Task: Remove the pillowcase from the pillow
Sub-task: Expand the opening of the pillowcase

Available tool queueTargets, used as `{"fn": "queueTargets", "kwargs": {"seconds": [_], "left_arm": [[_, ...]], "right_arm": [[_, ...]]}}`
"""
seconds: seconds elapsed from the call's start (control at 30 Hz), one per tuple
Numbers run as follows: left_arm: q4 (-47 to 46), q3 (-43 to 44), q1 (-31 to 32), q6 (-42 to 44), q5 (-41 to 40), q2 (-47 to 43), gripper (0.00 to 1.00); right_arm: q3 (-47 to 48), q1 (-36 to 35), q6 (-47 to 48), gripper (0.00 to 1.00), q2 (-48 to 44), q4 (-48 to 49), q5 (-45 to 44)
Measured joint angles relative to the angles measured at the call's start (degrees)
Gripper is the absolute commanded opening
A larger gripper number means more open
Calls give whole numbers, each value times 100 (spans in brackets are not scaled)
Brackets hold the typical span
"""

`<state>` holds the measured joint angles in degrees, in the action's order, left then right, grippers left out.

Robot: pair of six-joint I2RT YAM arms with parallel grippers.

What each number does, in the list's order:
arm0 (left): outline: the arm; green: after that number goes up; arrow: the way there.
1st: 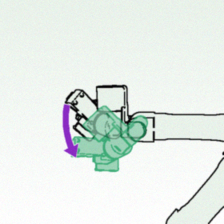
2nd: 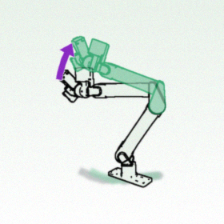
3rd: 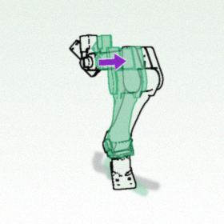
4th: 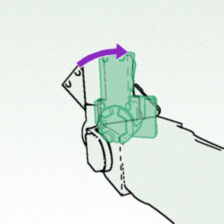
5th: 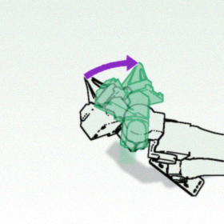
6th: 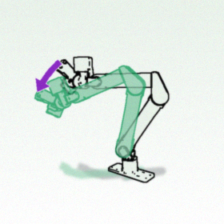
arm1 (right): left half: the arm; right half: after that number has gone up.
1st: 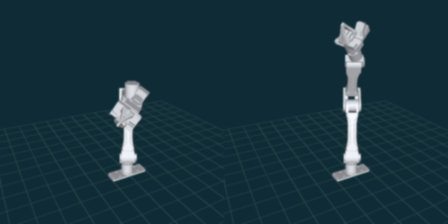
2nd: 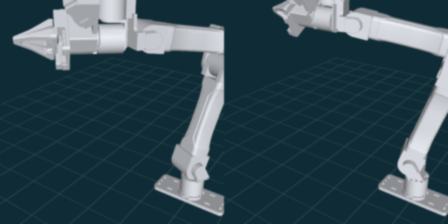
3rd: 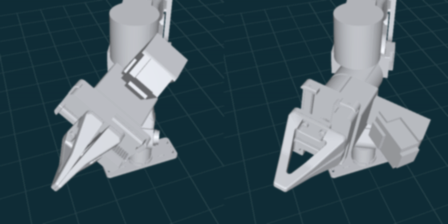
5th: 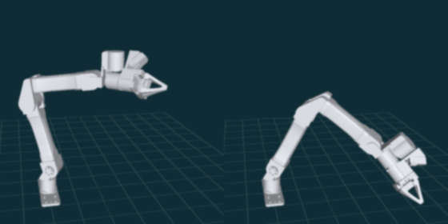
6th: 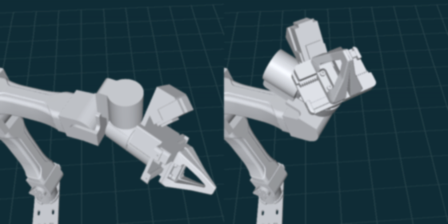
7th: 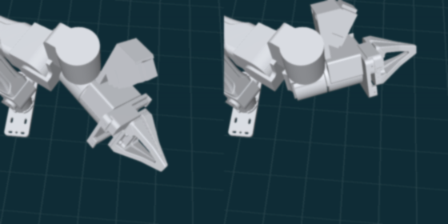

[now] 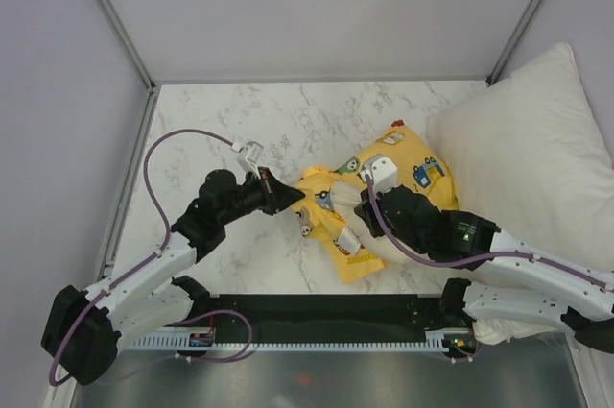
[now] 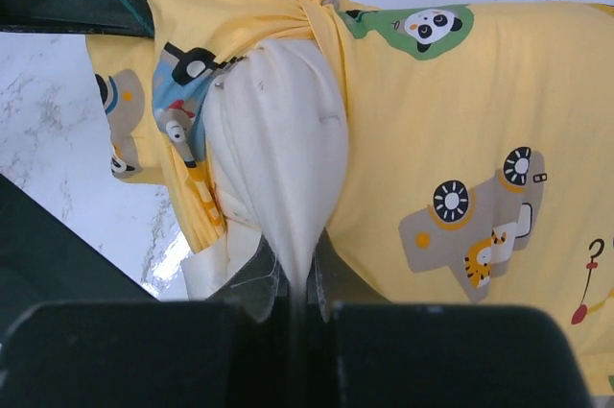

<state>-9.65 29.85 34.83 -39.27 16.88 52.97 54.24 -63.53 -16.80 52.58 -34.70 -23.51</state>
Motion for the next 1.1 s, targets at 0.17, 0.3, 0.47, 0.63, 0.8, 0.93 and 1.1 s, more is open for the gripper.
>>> {"fn": "queueTargets", "kwargs": {"seconds": [0.17, 0.3, 0.47, 0.63, 0.8, 0.93, 1.1], "left_arm": [[-289, -17, -426, -81, 227, 713, 2], [-468, 7, -433, -83, 431, 1137, 2], [-627, 114, -433, -79, 487, 1342, 2], [-756, 339, -509, -72, 605, 1652, 2], [-566, 328, -975, 166, -289, 1993, 2], [-11, 140, -1360, 315, -1117, 2267, 2], [297, 103, -1169, 470, -1292, 1838, 2]], "right_arm": [[13, 4, -120, 0, -345, -310, -302], [33, 0, -186, 0, -492, -577, -361], [101, 0, -195, 0, -509, -662, -461], [289, 0, -205, 0, -553, -824, -632], [804, -2, -210, 0, -870, -1554, -1023], [1351, 4, -208, 0, -1399, -1976, -1449], [1484, 26, -205, 0, -1408, -2044, -1698]]}}
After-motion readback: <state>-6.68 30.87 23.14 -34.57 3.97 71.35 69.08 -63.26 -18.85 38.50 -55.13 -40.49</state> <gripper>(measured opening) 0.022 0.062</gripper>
